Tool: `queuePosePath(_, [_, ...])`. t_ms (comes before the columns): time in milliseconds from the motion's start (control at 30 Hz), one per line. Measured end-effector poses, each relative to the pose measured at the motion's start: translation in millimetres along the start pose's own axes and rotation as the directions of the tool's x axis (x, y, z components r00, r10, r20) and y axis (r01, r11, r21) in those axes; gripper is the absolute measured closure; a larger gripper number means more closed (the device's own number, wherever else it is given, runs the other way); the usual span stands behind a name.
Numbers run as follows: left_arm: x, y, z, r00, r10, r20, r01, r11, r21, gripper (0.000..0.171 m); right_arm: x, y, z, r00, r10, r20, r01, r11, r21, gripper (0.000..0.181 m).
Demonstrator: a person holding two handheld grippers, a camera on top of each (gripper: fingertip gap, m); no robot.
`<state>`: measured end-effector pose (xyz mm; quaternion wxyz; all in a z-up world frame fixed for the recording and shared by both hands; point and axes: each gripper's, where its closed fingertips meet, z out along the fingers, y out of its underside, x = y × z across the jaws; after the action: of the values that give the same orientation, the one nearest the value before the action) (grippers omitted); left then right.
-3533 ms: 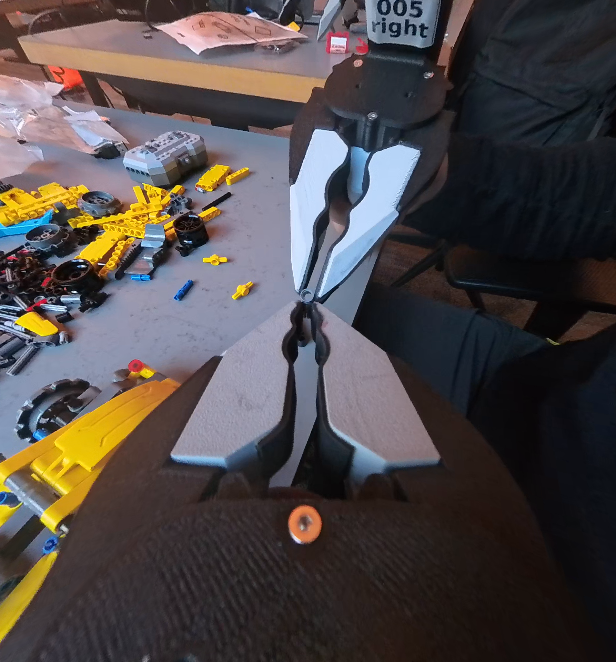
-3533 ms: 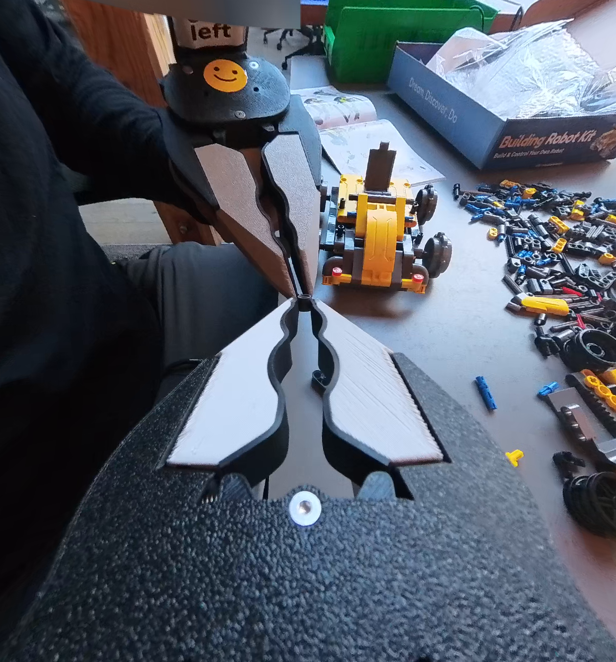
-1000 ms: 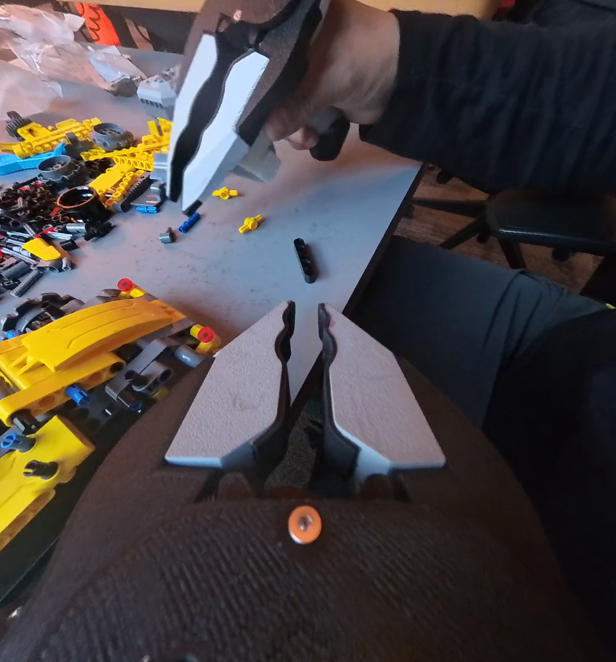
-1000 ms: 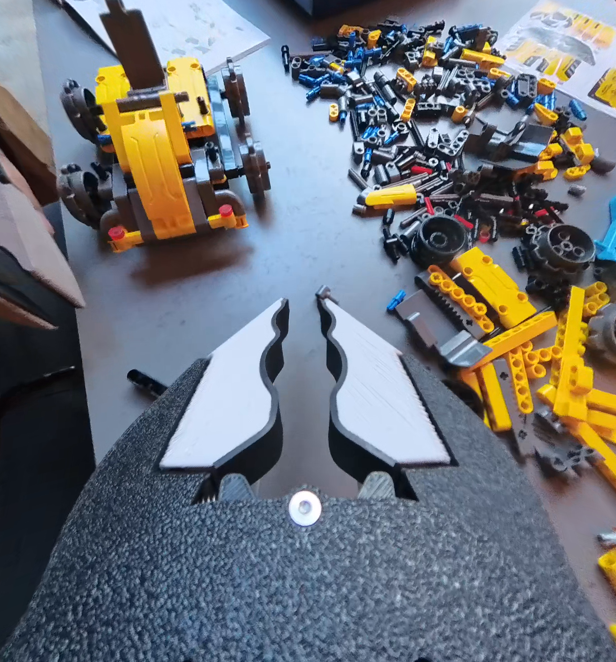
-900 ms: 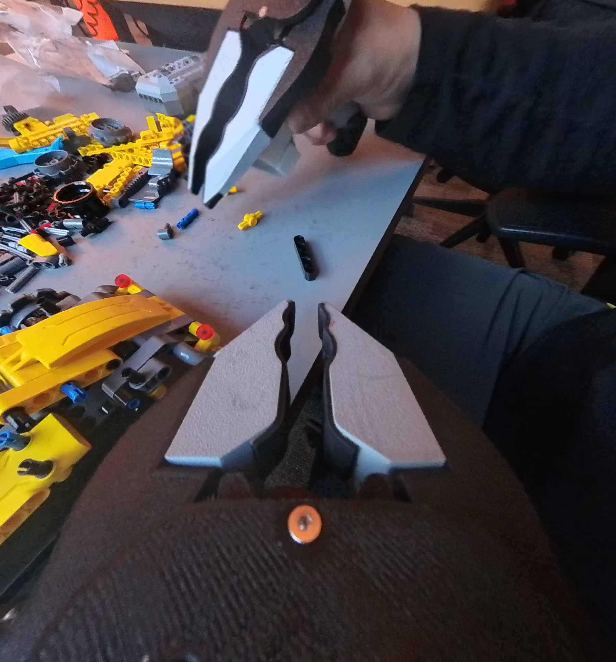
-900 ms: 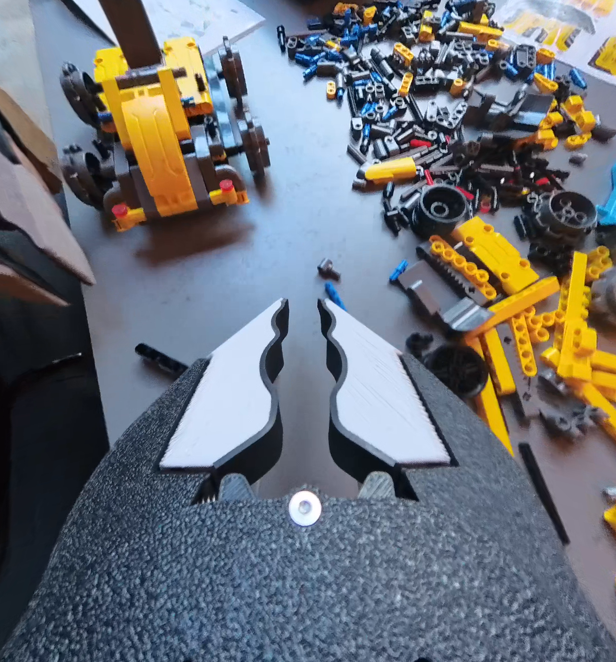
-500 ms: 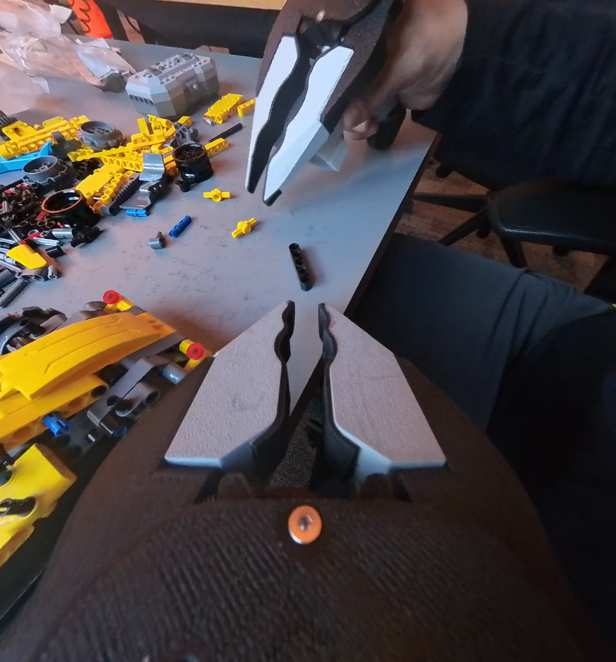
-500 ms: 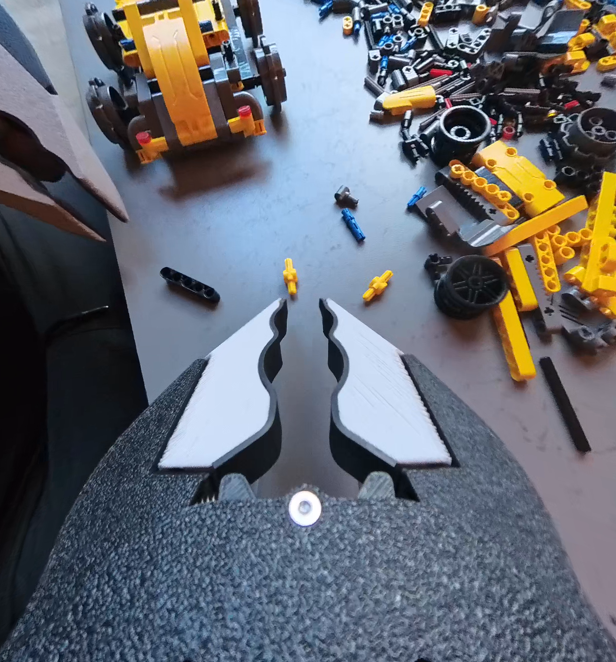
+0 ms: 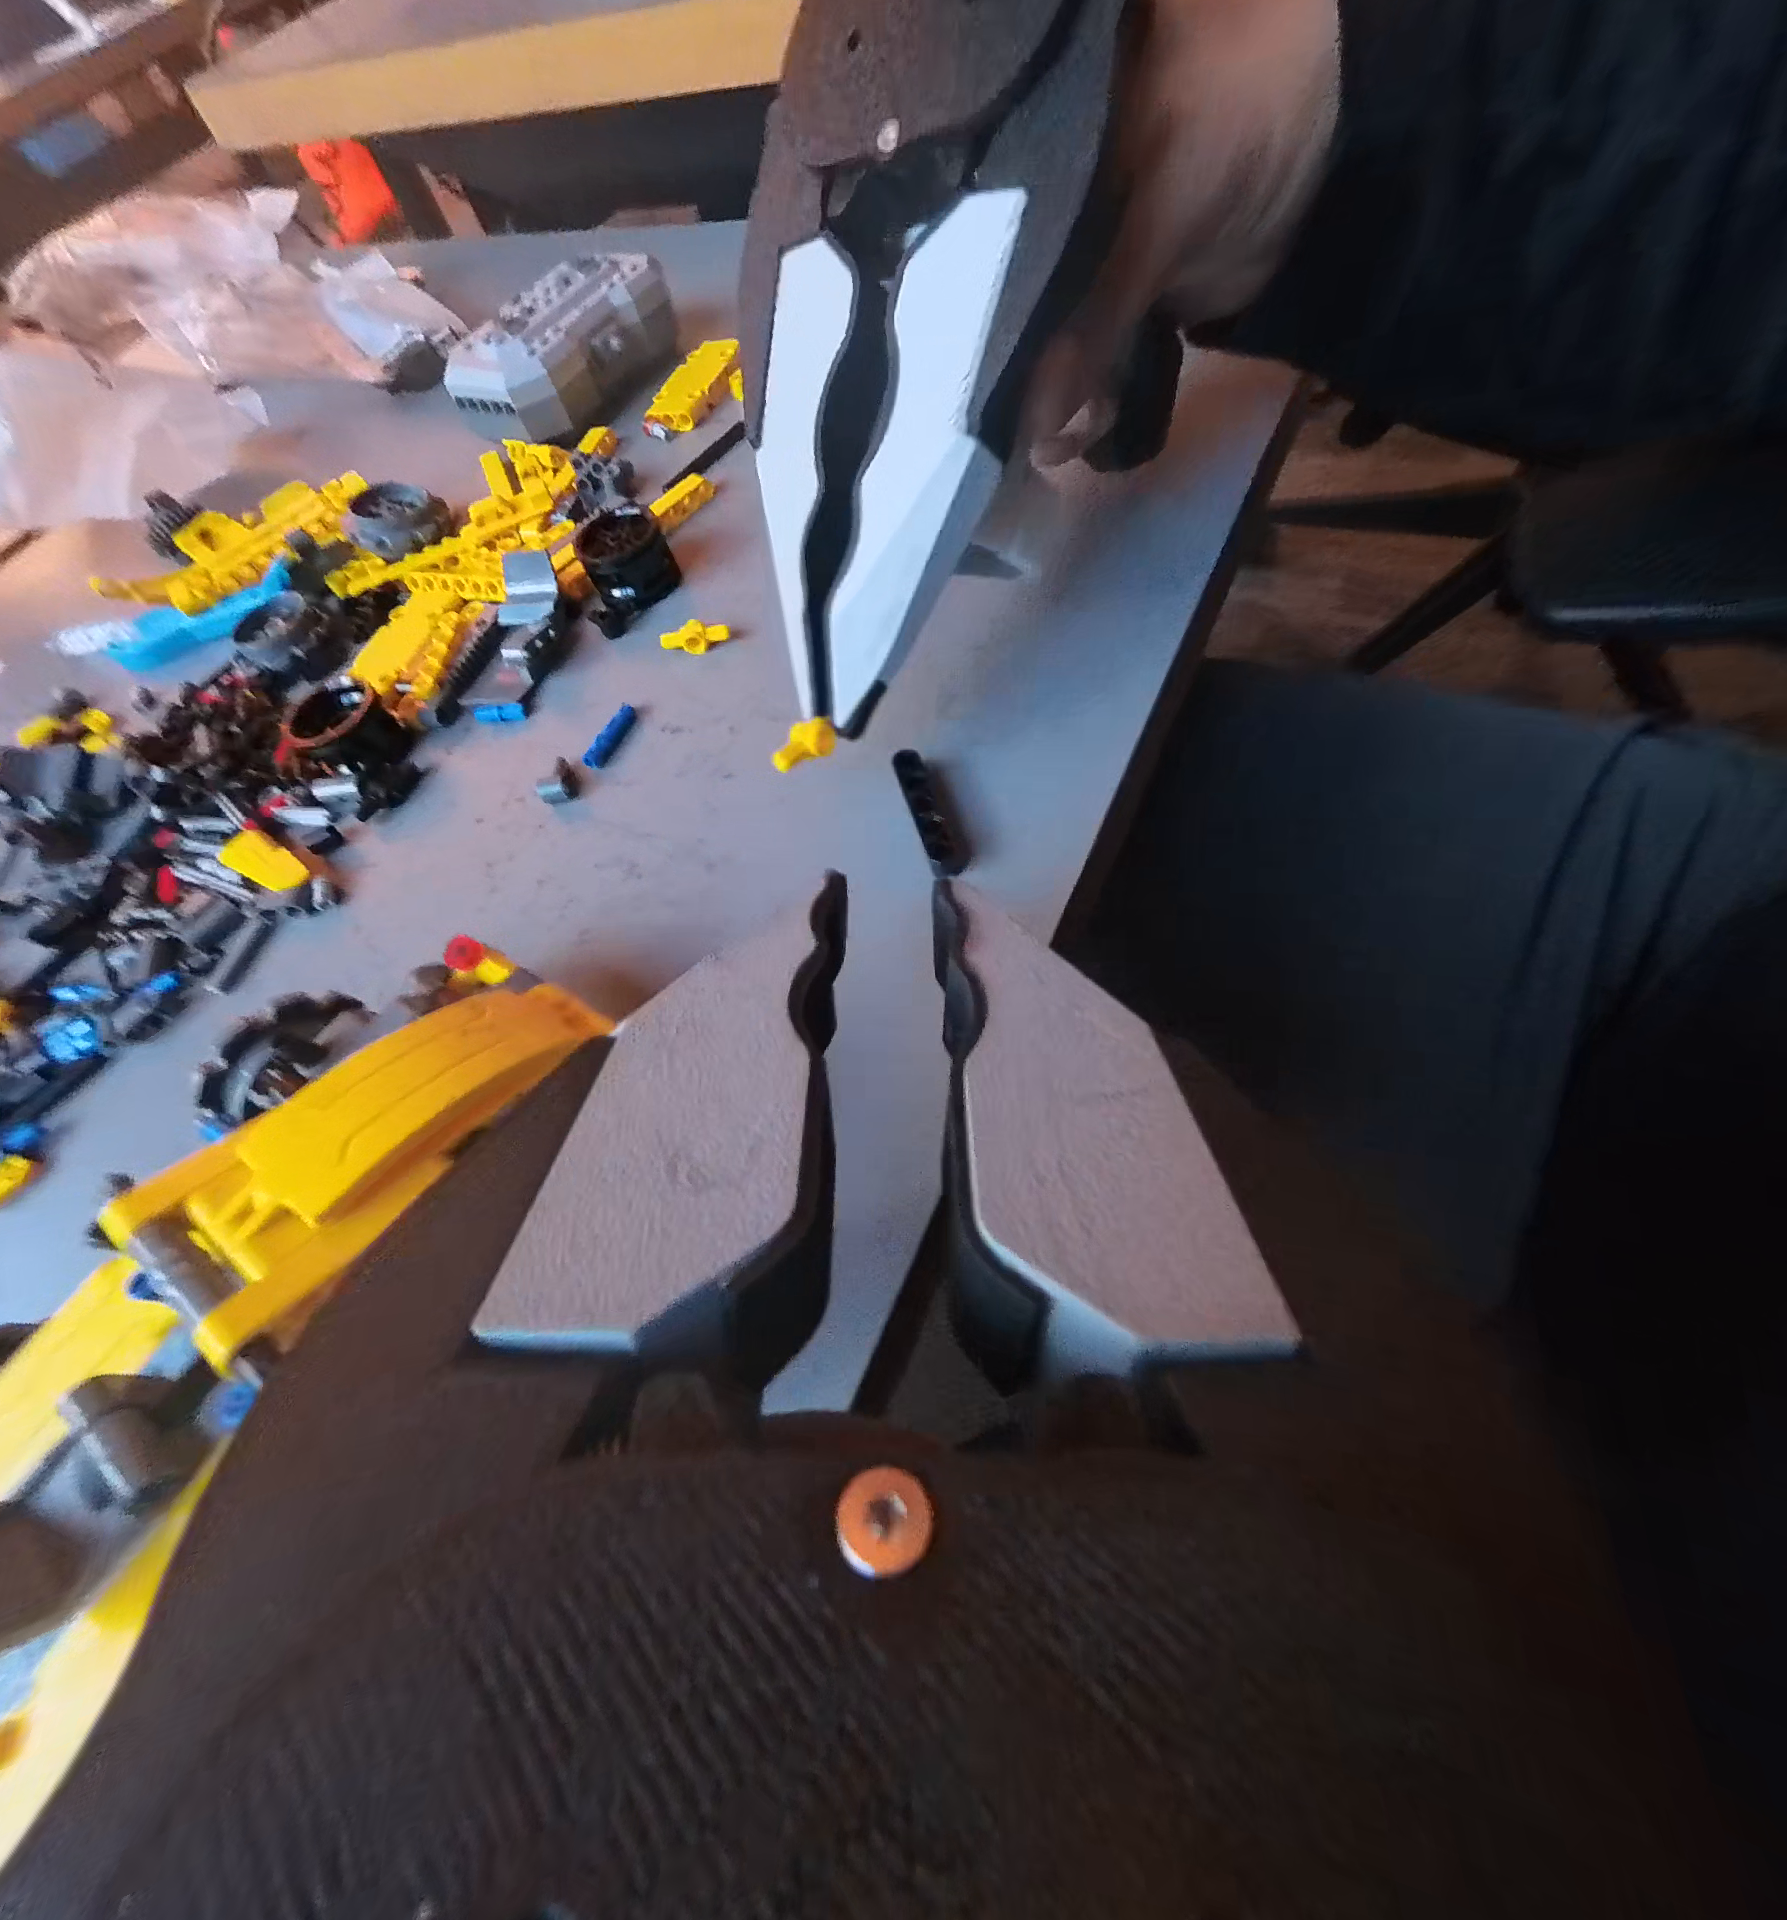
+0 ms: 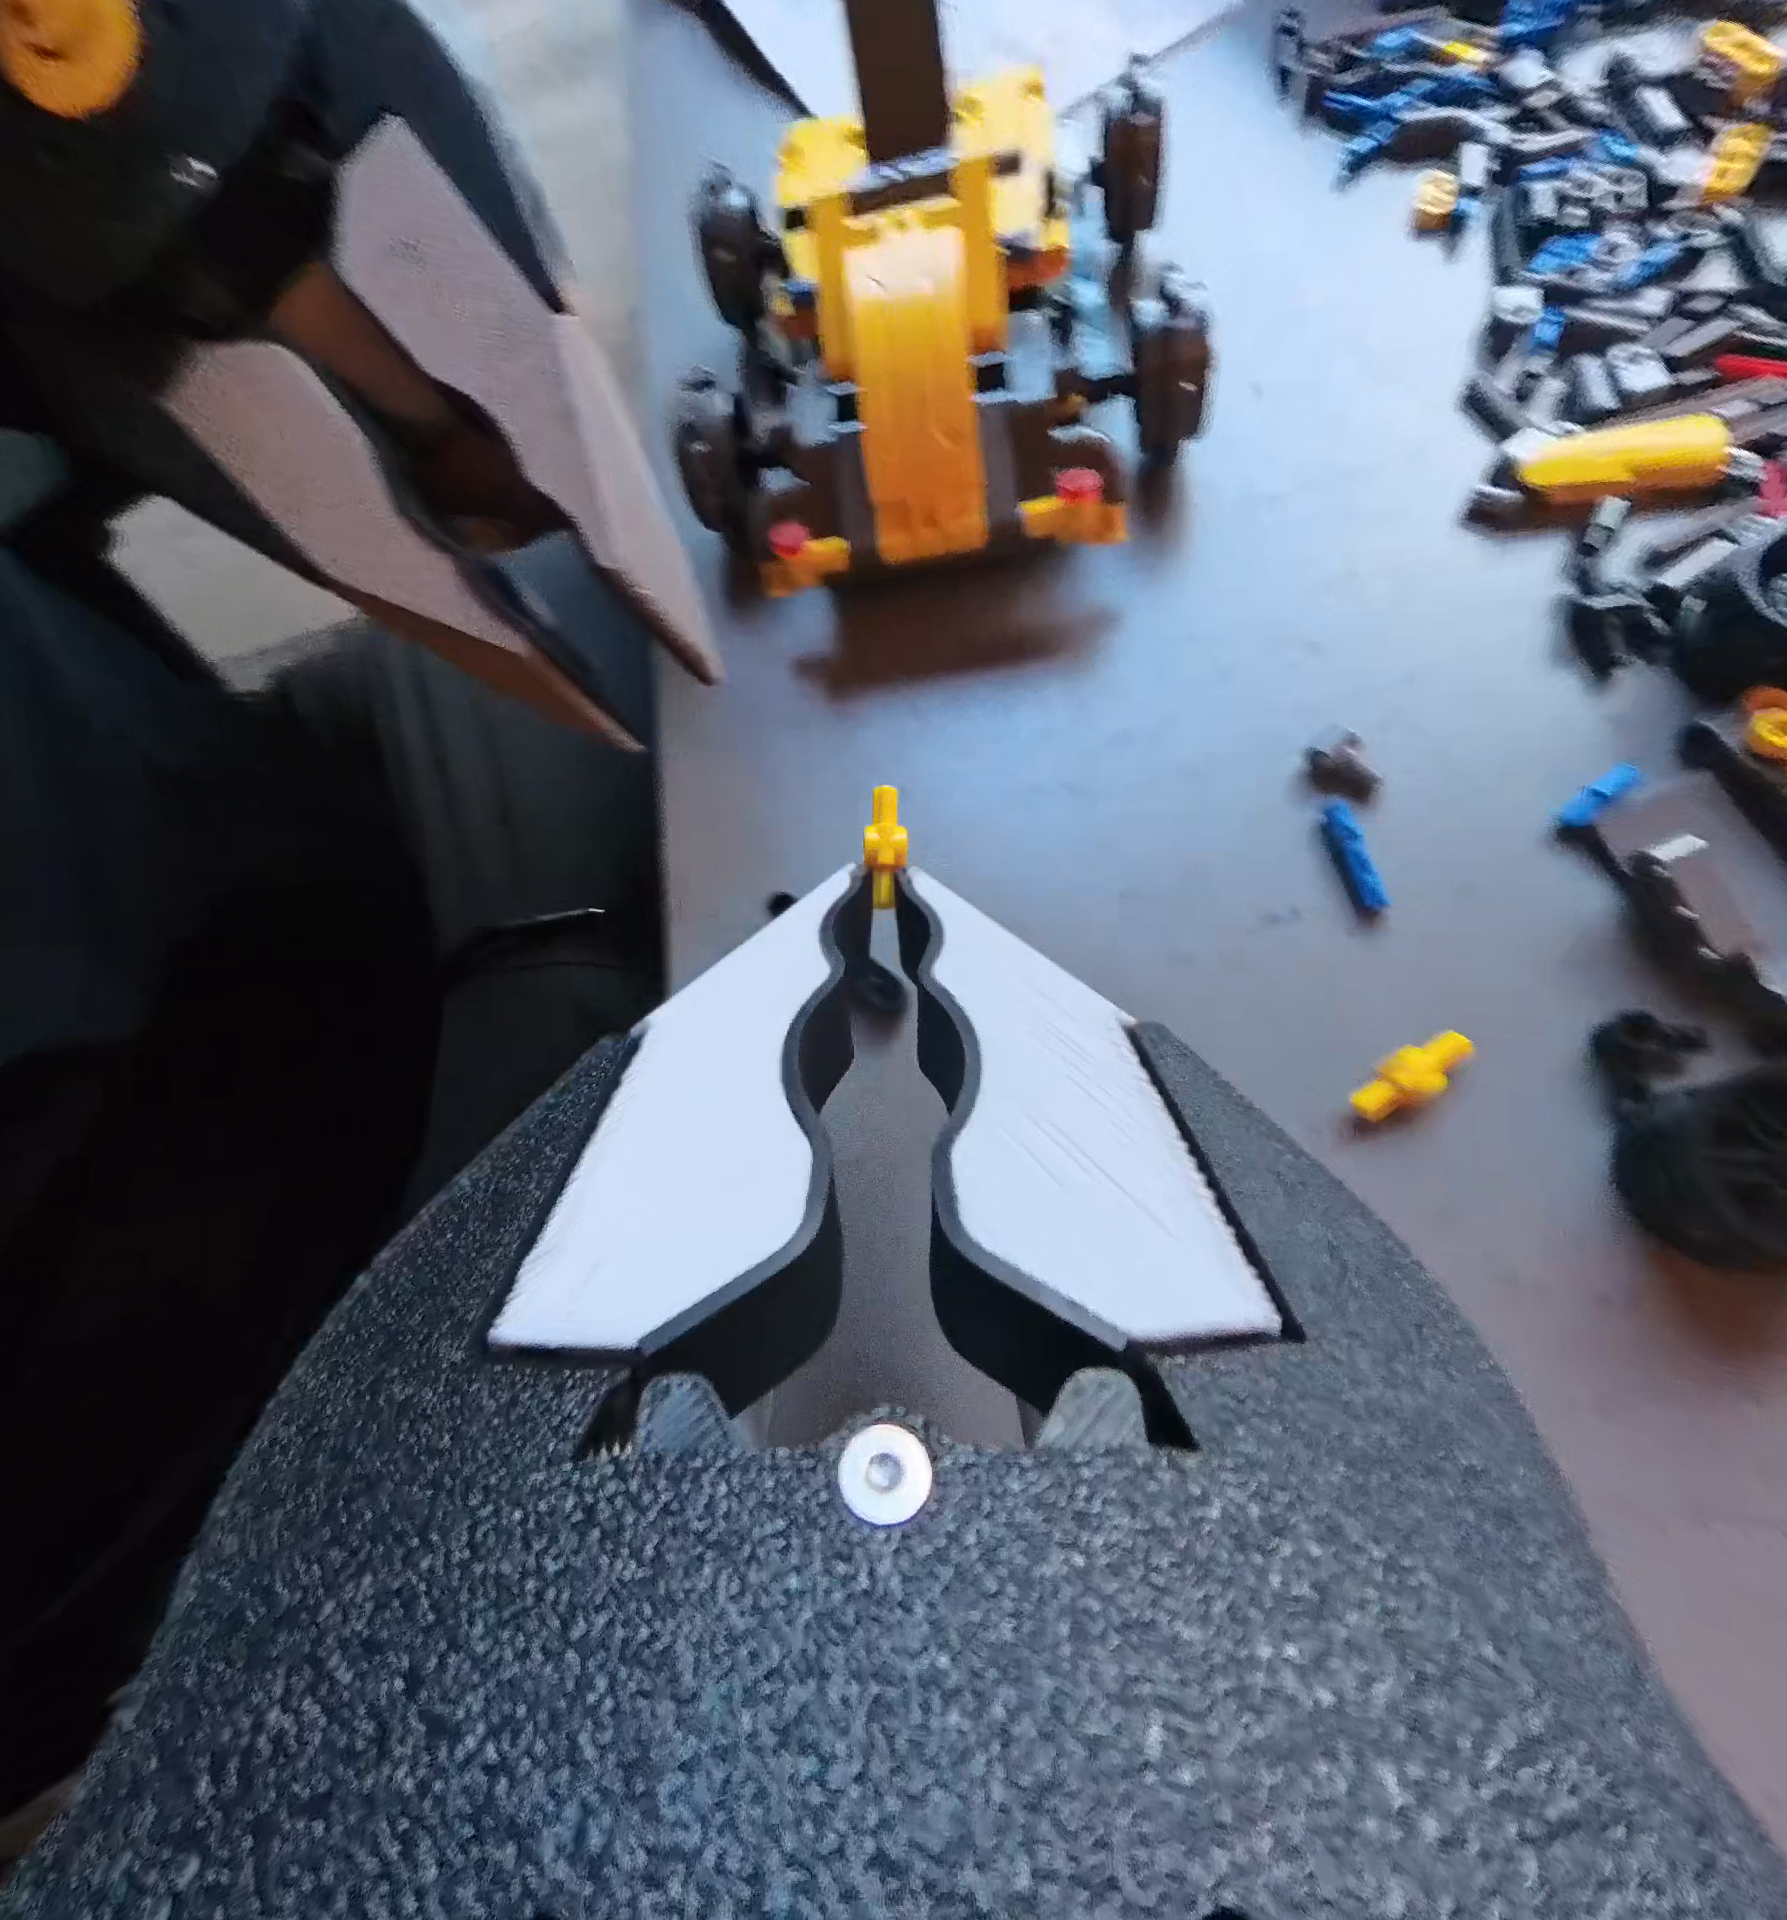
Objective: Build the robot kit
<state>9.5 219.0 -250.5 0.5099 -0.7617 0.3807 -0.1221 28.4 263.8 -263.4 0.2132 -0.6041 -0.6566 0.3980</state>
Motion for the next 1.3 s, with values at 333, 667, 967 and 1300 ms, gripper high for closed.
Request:
queuePosePath(333, [17.6,-7.9,0.5,0.846,0.529,0.069,-0.526,0.849,-0.049,0.153,-62.9,-13.9,2.3,0.945,0.066,0.319,-0.046,0.997,-0.068,0.178])
queuePosePath(667, [26.4,-9.4,0.5,0.766,0.634,0.105,-0.636,0.771,-0.026,0.17,-67.0,-4.9,4.5,0.921,0.136,0.365,-0.112,0.99,-0.086,0.178])
queuePosePath(967, [23.9,-10.1,1.5,0.796,0.596,0.111,-0.597,0.802,-0.027,0.169,-63.4,-6.9,4.4,0.919,0.158,0.362,-0.141,0.987,-0.073,0.178])
queuePosePath(1300, [30.1,-13.4,1.5,0.805,0.586,0.092,-0.587,0.809,-0.014,0.17,-64.8,-6.0,2.6,0.928,0.154,0.338,-0.138,0.988,-0.071,0.178])
